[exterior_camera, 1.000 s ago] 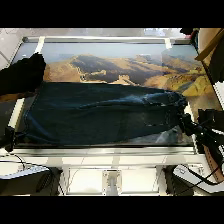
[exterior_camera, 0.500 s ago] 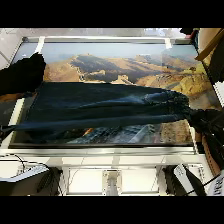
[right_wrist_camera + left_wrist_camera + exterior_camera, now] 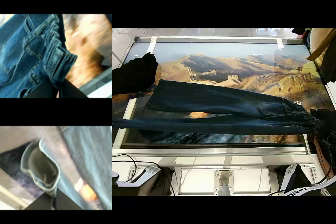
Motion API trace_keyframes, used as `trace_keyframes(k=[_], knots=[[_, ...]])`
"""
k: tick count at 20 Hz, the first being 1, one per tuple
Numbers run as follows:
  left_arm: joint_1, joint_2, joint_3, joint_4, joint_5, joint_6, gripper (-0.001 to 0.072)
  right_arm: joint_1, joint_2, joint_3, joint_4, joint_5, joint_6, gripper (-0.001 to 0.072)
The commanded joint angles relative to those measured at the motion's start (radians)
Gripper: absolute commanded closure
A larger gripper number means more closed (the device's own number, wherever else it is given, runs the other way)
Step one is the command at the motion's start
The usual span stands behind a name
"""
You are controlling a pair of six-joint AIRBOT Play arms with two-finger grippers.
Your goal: Fold the clothes and pants, and hang the long-sleeved shirts on hangers.
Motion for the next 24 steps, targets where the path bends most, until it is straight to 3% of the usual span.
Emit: trace_keyframes(k=[1, 4, 6, 8, 10, 15, 22, 23, 24], knots=[[-0.103, 0.020, 0.087, 0.005, 0.100, -0.068, 0.0689, -0.005, 0.016, 0.072, -0.008, -0.032, 0.025, 0.0663], [-0.376, -0.009, 0.112, 0.038, 0.349, -0.145, 0.0689, 0.103, -0.041, 0.073, 0.089, -0.111, 0.027, 0.0663], [-0.561, -0.078, 0.145, 0.197, 0.516, -0.302, 0.0690, 0.222, -0.123, 0.073, 0.111, -0.205, 0.072, 0.0663], [-0.695, -0.188, 0.214, 0.391, 0.595, -0.468, 0.0690, 0.339, -0.232, 0.073, 0.098, -0.328, 0.141, 0.0664], [-0.784, -0.327, 0.314, 0.526, 0.594, -0.573, 0.0689, 0.405, -0.344, 0.073, 0.102, -0.434, 0.208, 0.0663], [-0.885, -0.623, 0.549, 0.615, 0.605, -0.713, 0.0689, 0.549, -0.607, 0.118, 0.124, -0.635, 0.219, 0.0663], [-0.903, -0.787, 0.678, 0.614, 0.646, -0.727, 0.0680, 0.653, -0.807, 0.298, 0.134, -0.825, 0.323, 0.0661], [-0.903, -0.789, 0.678, 0.614, 0.647, -0.726, 0.0660, 0.664, -0.816, 0.308, 0.134, -0.830, 0.324, 0.0624], [-0.905, -0.787, 0.678, 0.614, 0.647, -0.722, 0.0407, 0.671, -0.819, 0.313, 0.135, -0.831, 0.324, 0.0458]])
